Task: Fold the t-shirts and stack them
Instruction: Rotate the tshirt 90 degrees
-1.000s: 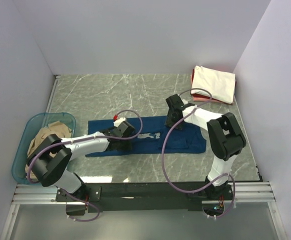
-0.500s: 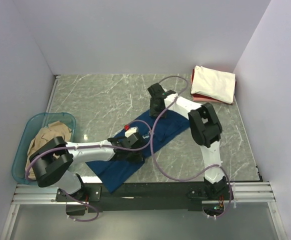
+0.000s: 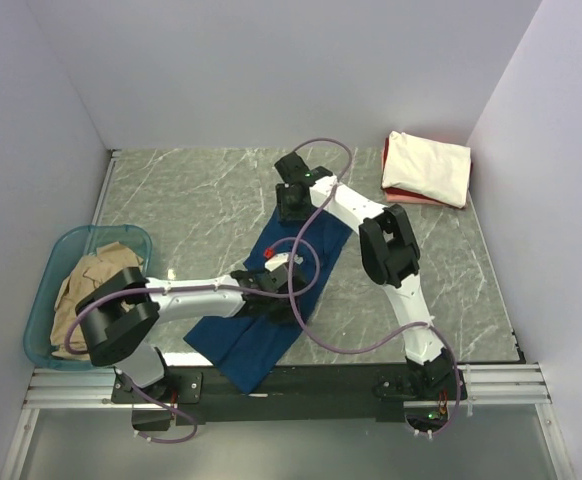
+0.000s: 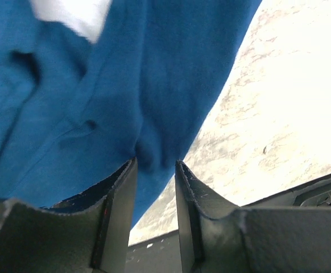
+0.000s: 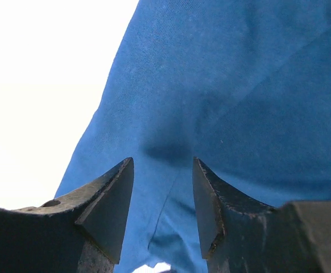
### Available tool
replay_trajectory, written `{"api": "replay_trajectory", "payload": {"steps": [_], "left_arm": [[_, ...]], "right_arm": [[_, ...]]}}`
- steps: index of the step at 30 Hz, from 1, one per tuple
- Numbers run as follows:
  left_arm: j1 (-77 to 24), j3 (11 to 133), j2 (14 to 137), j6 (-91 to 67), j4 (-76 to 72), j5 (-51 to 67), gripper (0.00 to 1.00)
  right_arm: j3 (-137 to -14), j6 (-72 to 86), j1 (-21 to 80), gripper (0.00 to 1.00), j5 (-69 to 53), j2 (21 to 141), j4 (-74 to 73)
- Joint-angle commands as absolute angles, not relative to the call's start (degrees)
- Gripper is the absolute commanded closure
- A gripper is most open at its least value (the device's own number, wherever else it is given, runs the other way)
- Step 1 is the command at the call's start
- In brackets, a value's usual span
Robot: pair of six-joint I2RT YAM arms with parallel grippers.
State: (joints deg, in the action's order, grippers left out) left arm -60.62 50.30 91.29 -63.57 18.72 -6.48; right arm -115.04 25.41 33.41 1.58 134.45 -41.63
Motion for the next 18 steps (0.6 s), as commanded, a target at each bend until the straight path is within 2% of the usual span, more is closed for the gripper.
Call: {"api": "replay_trajectory", "payload": {"steps": [1, 12, 18], "left_arm": [[-60.6, 51.9, 85.9, -62.2, 23.3, -9.7, 0.61], [-60.2, 40.3, 70.1, -62.6, 32.2, -11.8, 0.62], [-60.5, 34.4, 65.1, -63.5, 32.3, -8.9, 0.70]], "right_arm": [[-116.6, 24.9, 32.0, 0.47, 1.8, 127.0, -42.5], [-94.0, 31.6, 30.4, 0.47, 6.2, 108.7, -36.7], [-84.7, 32.9, 30.3, 0.55, 7.0, 106.6, -33.4]]}}
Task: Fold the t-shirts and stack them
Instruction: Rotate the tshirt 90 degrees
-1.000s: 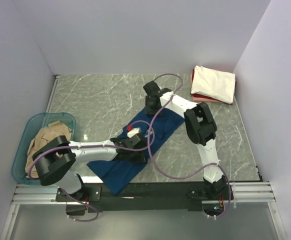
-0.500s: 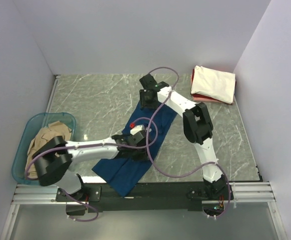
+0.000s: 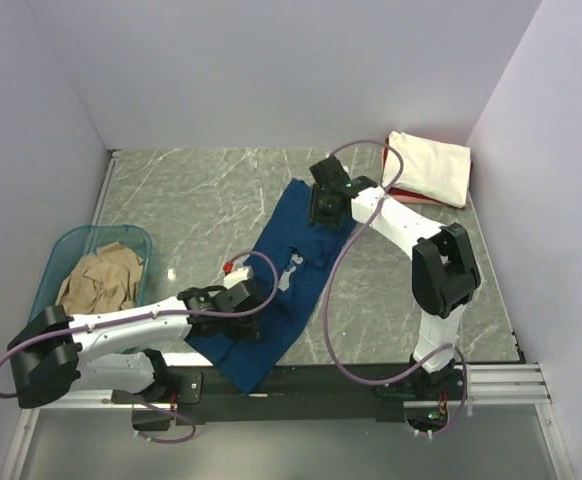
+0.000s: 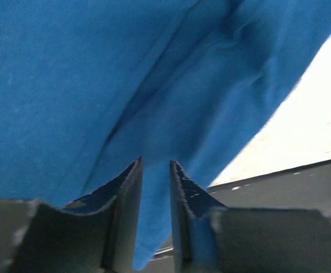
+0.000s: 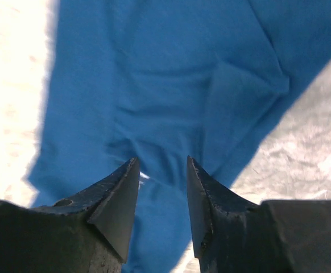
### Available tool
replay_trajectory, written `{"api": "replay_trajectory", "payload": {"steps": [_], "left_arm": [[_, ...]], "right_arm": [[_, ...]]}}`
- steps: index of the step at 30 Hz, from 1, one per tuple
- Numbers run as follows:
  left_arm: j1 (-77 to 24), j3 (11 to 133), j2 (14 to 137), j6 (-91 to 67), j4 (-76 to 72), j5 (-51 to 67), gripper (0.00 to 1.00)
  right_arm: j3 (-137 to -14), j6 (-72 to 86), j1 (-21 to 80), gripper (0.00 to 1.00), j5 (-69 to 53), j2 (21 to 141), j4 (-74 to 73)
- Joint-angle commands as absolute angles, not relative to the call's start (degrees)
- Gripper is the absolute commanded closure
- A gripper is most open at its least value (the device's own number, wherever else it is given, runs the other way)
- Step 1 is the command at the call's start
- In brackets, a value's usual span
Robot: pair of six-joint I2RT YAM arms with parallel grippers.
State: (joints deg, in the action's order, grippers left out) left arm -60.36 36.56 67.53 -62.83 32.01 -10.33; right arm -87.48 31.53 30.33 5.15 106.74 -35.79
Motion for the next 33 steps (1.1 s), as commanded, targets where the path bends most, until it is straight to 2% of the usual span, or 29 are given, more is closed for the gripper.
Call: {"api": "replay_trajectory", "payload": {"steps": [1, 9, 16, 25, 28, 33], "left_arm": [[-60.6, 33.8, 64.8, -63.8, 31.7, -8.3, 0.71], [-63.8, 28.0, 68.4, -67.0, 24.2, -2.0, 0.81], [-67.8, 30.1, 75.1, -69.4, 19.9, -0.5, 0.88], [-65.8, 42.5, 86.7, -65.3, 18.3, 0.4, 0.89], [-63.5, 46.5, 92.0, -64.4, 15.7, 2.1, 0.89], [-60.1, 52.0, 97.1, -64.2, 12.2, 4.7, 0.94]], "right_arm": [[-84.6, 32.7, 30.4, 0.55, 7.1, 107.1, -33.4], [-86.5, 31.3, 29.8, 0.57, 8.0, 116.3, -34.4], [-92.5, 29.0, 28.0, 0.57, 7.7, 123.7, -36.4], [-109.5, 22.9, 23.7, 0.57, 4.6, 135.2, -41.7], [-121.1, 20.9, 22.9, 0.57, 3.9, 140.9, -45.1], [-131.2, 20.3, 20.7, 0.57, 2.8, 147.1, -49.2]]}}
